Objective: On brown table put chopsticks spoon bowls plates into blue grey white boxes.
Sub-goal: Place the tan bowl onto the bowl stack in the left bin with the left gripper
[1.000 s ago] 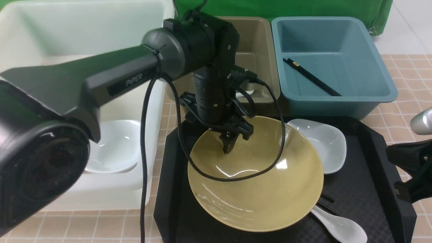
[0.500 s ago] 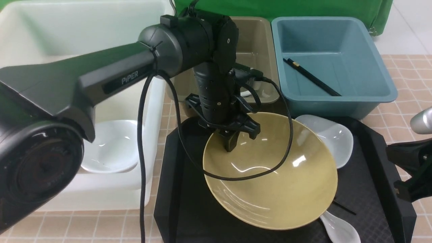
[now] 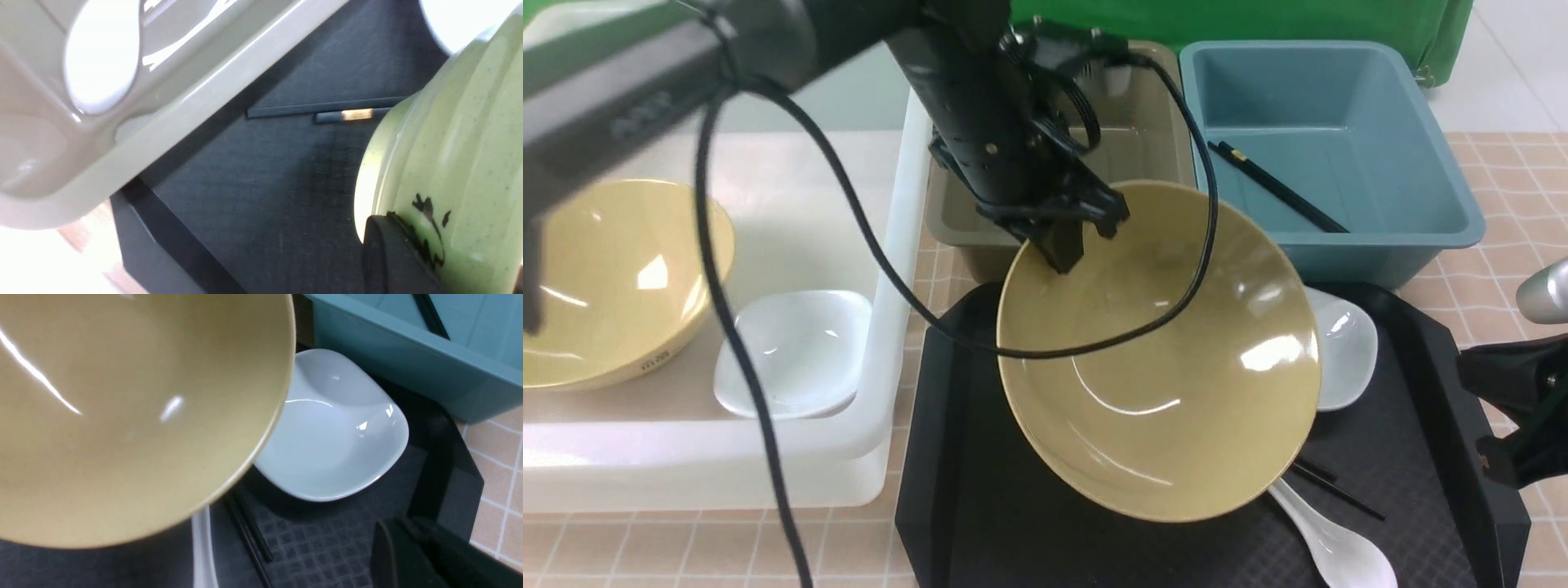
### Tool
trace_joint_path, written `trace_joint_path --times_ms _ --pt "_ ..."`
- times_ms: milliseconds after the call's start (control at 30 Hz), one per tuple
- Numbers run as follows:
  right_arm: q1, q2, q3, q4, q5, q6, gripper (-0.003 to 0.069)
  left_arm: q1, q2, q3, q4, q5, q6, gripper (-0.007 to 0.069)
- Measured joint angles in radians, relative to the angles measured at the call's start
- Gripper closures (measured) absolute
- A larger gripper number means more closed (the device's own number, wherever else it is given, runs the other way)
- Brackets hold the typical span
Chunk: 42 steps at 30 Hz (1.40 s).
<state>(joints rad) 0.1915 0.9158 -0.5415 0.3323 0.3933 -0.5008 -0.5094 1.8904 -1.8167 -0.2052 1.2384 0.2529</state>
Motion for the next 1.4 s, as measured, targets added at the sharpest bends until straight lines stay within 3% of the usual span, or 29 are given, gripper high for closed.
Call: trace_joint_path --times_ms 167,300,367,633,767,867,1233,1400 --pt "0.0 0.0 0.0 0.0 0.0 0.0 0.0575 0.01 -0.126 0.0 -0.013 0.014 0.033 0.0617" --pt "0.0 0.0 0.0 0.001 0.0 0.003 0.0573 0.102 -0.227 0.0 -0.039 0.032 0.027 0.0617" --pt "0.0 0.0 0.0 0.001 0.0 0.016 0.0573 0.182 -0.267 0.0 -0.048 0.035 0.011 0.0617" --pt "0.003 0.0 0.0 0.004 -0.004 0.089 0.0571 0.74 -0.347 0.009 -0.084 0.015 -0.102 0.0617" --pt "0.039 0.0 0.0 0.007 -0.011 0.097 0.0569 0.9 -0.349 0.084 -0.046 -0.032 -0.166 0.0617" --pt "0.082 0.0 0.0 0.009 -0.011 0.101 0.0565 0.957 -0.349 0.221 -0.008 -0.1 -0.183 0.0617" --pt "0.12 0.0 0.0 0.012 0.0 0.103 0.0552 0.961 -0.348 0.565 0.06 -0.418 -0.298 0.0603" --pt "0.12 0.0 0.0 0.012 0.002 0.103 0.055 0.961 -0.349 0.607 0.141 -0.434 -0.308 0.0474"
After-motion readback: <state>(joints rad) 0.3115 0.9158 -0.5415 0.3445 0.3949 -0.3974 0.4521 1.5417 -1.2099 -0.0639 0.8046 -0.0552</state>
